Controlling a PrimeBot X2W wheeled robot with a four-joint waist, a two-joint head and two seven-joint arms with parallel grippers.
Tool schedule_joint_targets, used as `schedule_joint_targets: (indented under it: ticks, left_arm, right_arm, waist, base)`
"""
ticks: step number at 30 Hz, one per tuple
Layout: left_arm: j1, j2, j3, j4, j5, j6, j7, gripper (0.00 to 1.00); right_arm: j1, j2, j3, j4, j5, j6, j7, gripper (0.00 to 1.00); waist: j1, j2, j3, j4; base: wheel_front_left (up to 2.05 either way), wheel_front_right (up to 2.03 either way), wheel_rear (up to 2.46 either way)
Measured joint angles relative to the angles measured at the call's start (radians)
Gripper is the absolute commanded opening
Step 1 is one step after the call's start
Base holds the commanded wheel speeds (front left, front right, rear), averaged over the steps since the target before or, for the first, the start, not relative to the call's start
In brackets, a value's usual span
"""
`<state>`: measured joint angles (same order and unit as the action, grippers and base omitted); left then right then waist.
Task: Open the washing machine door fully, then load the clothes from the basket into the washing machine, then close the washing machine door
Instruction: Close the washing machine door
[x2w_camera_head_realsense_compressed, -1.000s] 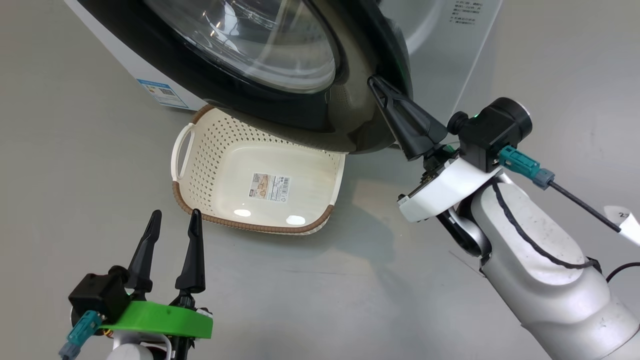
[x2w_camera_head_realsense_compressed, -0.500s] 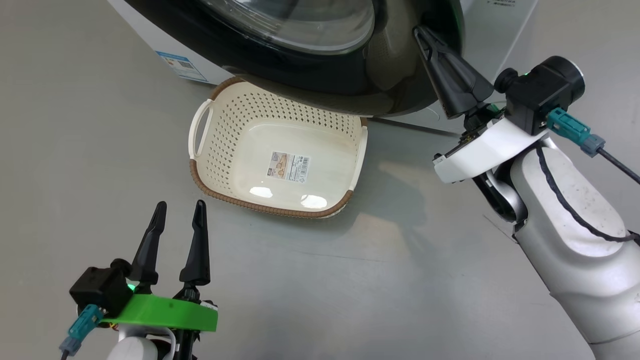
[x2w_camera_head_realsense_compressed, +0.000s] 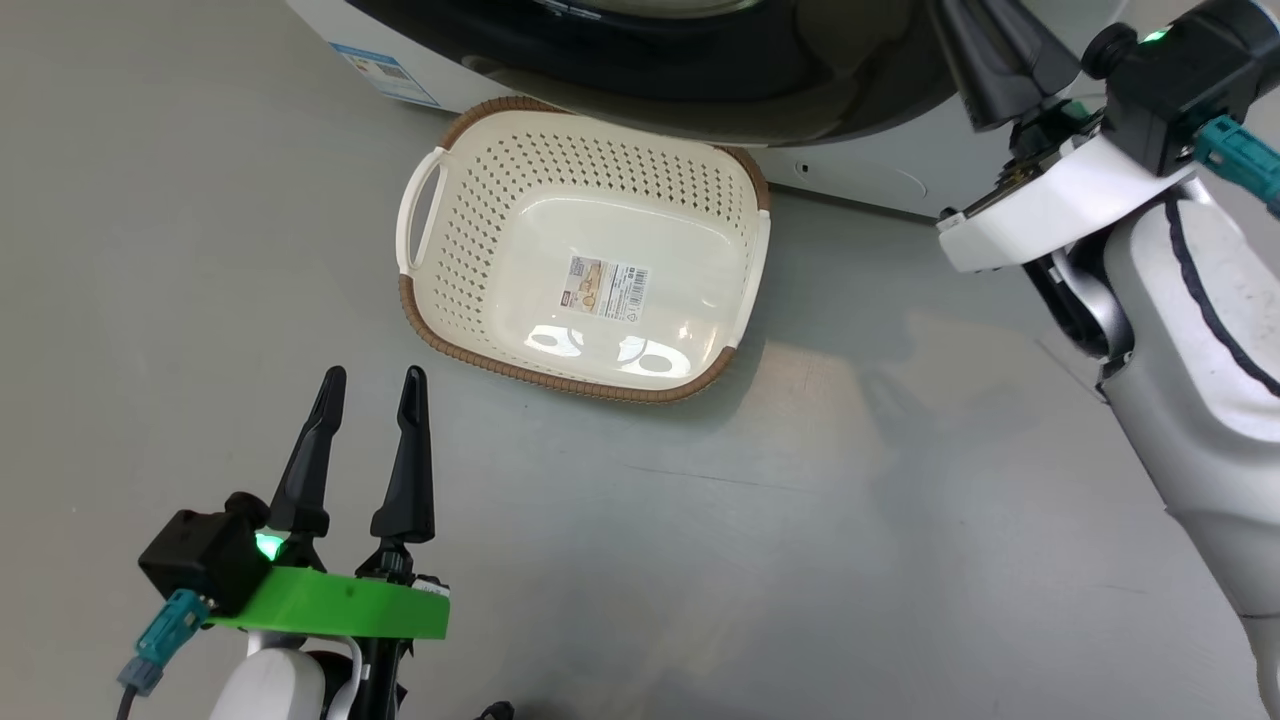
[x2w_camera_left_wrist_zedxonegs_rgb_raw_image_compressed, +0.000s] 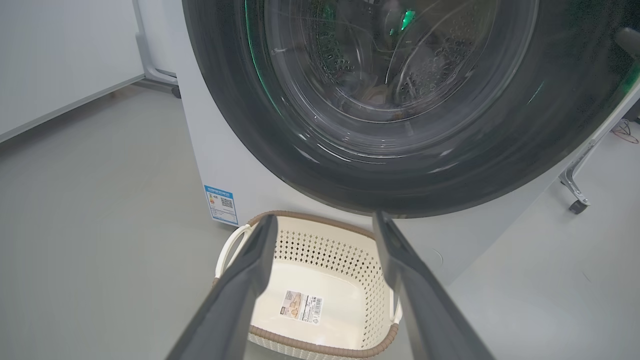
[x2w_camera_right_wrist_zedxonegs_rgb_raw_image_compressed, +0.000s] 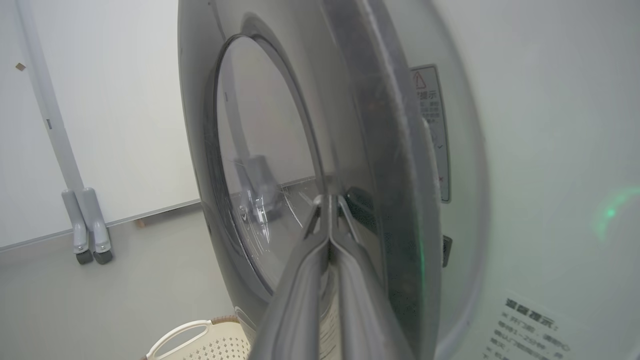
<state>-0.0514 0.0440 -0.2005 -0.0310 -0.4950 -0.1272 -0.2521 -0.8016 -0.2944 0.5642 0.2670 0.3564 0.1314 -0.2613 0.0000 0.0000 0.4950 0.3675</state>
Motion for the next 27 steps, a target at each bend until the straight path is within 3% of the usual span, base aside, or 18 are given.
schedule_joint_targets:
  ticks: [7,27]
  left_arm:
    - [-0.022,-0.005,-0.015,-0.012,-0.013,0.000,0.000,1.00]
    - [-0.031,-0.009,0.029,0.010,-0.019,0.000,0.000,1.00]
  right_arm:
    - [-0.073,-0.039,-0.027,0.025,-0.022,0.000,0.000,0.00]
    - [-0.086,-0.016,-0.019,0.051,-0.027,0.002,0.000,0.00]
  waist:
    - [0.0000,0.0000,0.040,0.021]
    - [0.0000,0.0000,0.009,0.008]
  base:
    - [0.00,0.00,0.00]
    - [0.00,0.00,0.00]
